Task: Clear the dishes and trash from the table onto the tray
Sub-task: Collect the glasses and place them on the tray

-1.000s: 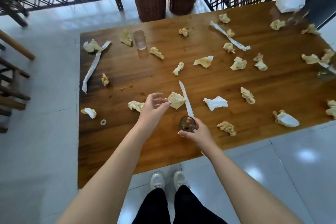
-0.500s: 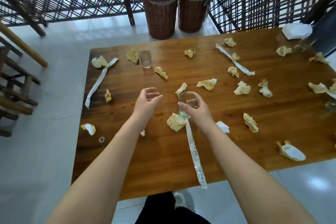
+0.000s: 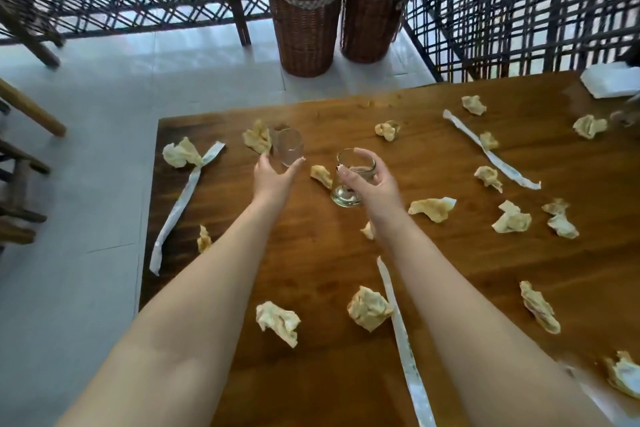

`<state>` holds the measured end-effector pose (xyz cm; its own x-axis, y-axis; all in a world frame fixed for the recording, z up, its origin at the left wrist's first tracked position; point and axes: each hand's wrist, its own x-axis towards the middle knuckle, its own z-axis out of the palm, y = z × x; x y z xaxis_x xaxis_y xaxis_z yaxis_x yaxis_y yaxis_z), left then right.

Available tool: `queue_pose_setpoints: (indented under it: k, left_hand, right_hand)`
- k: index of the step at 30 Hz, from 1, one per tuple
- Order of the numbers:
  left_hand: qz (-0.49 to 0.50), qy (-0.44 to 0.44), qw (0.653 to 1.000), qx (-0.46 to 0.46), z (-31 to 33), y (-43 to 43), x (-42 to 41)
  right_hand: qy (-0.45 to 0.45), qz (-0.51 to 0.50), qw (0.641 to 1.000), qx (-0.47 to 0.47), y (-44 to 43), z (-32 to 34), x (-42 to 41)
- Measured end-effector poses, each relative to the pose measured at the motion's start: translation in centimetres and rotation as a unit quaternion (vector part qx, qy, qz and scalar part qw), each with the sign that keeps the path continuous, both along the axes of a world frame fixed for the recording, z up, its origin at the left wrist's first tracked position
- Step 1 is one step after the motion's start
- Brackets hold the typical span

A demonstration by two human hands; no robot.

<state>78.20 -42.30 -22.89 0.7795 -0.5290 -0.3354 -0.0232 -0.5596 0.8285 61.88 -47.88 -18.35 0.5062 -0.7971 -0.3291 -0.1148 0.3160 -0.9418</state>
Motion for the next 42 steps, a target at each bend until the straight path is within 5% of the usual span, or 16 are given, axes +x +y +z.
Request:
queue_pose_setpoints:
  k: [13, 23, 42]
  left_hand:
    - [-0.026, 0.003, 0.999, -0.018, -5.0, -5.5, 4.7]
    - [-0.067, 0.011, 0.994, -0.082, -1.7, -4.4, 3.6]
    - [-0.207, 0.079, 0.956, -0.194, 10.4, -0.7, -17.4]
  right_hand:
    - [-0.017, -0.041, 0.998, 0.04, -3.4, -3.9, 4.2]
    - [-0.045, -0.042, 0.997, 0.038, -3.1, -2.3, 2.4]
    - [-0.064, -0.188, 0.98, -0.006, 1.8, 5.6, -21.1]
